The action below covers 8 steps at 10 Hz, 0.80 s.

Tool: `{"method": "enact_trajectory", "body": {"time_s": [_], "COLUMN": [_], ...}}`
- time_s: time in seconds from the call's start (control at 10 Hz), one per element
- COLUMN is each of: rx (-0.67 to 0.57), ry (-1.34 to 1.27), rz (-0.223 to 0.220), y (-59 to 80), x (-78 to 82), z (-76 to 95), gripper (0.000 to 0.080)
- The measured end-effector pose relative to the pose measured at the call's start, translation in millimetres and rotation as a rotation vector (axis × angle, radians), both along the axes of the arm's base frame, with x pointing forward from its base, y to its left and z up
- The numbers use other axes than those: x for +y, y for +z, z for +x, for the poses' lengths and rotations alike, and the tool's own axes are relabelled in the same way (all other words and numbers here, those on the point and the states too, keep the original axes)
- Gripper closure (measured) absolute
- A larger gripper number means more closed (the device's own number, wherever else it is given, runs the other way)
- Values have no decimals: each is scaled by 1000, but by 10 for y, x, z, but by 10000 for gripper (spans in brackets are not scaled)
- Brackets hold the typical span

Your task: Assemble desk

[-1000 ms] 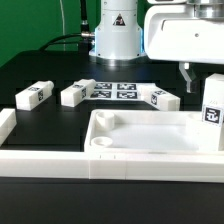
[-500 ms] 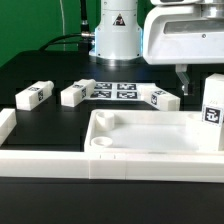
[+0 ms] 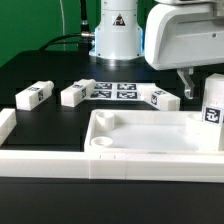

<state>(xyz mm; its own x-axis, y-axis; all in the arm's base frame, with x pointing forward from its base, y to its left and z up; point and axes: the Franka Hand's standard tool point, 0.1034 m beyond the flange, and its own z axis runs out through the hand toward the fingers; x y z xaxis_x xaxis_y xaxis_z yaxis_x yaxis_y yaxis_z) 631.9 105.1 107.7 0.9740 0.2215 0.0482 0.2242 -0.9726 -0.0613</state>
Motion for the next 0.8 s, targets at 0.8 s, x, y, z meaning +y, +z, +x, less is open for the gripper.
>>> {"method": "enact_trajectory", "body": {"time_s": [0.8], "rx": [-26], "ry": [413], "rz": [-34], "y": [-18], "x": [-16], "z": [13], "gripper": [427]}}
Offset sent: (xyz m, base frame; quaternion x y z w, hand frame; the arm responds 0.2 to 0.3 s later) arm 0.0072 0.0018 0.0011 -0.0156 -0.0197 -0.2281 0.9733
